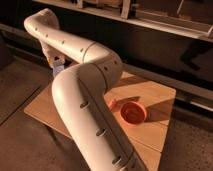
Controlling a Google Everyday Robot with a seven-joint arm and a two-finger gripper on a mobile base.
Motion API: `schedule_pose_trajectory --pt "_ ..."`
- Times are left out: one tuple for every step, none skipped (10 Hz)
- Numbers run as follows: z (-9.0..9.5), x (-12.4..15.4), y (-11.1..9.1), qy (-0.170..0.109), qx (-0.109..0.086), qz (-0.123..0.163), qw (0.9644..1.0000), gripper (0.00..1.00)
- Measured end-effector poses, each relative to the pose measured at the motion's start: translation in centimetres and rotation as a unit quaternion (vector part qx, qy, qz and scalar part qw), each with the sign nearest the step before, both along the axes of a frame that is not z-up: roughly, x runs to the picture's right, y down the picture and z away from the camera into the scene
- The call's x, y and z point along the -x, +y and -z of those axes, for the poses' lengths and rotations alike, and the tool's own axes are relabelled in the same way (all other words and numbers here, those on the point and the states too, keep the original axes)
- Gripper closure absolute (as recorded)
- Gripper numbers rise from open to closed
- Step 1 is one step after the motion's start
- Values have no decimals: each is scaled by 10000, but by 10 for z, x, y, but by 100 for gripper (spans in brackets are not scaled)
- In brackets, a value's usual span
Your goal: Place the white sponge in the ceramic cup
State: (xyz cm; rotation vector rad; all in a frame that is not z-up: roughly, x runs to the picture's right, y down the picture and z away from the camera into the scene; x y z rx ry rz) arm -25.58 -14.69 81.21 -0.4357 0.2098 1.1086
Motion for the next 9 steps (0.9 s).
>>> schedule_pose_trajectory --pt "-3 -1 1 6 42 29 10000 100" --pt "-5 -1 2 5 56 47 10000 100" --pt "-8 0 3 1 90 93 9999 100" --pt "-10 2 5 -6 114 122 9999 100" --pt "-13 3 7 -7 158 163 9997 100" --pt "-17 5 9 -15 195 200 9996 100" --pt "-19 8 10 -30 218 225 9995 100" --pt "-21 10 11 -48 241 246 9994 100" --pt "-24 12 13 -64 278 263 9992 100"
